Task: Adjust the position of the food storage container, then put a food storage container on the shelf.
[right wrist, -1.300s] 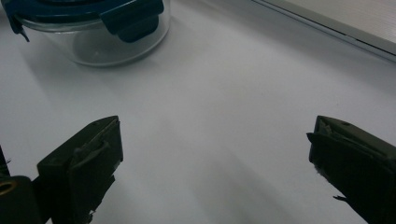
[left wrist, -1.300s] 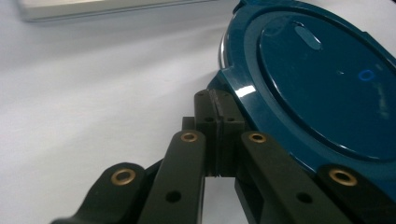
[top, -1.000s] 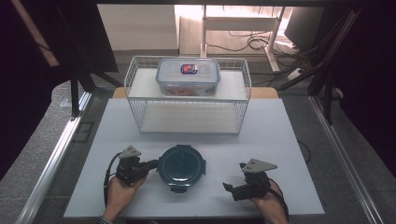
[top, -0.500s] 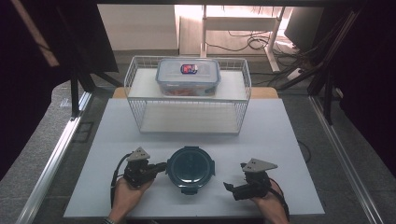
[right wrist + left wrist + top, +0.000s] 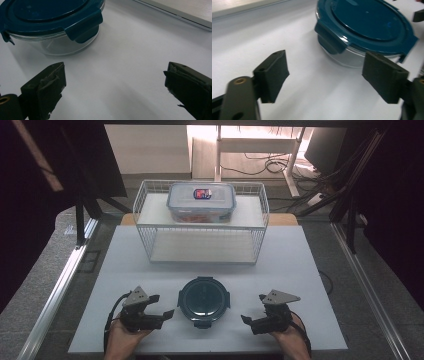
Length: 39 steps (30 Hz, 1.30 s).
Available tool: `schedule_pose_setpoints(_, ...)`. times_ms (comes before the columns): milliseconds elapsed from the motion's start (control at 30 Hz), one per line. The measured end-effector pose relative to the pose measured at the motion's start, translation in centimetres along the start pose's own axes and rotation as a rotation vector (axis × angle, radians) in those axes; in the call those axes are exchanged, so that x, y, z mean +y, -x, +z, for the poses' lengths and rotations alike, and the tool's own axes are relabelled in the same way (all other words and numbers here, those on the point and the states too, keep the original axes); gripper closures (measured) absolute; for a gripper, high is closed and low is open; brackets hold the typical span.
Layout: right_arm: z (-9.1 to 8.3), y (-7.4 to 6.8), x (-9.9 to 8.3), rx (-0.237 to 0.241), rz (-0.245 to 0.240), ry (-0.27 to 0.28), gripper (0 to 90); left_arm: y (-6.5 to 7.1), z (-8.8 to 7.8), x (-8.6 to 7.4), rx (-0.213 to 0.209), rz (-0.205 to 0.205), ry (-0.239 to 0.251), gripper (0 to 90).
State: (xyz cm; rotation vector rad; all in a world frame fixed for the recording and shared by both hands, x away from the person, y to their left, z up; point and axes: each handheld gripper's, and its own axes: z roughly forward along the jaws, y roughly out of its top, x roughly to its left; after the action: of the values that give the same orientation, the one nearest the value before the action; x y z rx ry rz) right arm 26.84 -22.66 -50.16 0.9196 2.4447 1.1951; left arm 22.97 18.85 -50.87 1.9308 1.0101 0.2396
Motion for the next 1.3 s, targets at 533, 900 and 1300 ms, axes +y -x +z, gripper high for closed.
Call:
schedule_pose_setpoints(533,0.2,0.1,-0.3,0.016,0.002,-0.015,3.1,-0.3,0.4,-1.4,0.038,0.090,-0.042,2.0)
schedule_pose_setpoints(900,0.2,0.1,0.2,0.007,0.006,0.006,0.0,-0.8,0.3,-1.2,0.029,0.080,-0.050,0.6)
schedule_pose_setpoints(1300,0.8,-0.7,2.4,0.069,0.061,0.014,0.7,-1.0,0.4,1.0,-0.035,0.052,-0.010,1.1)
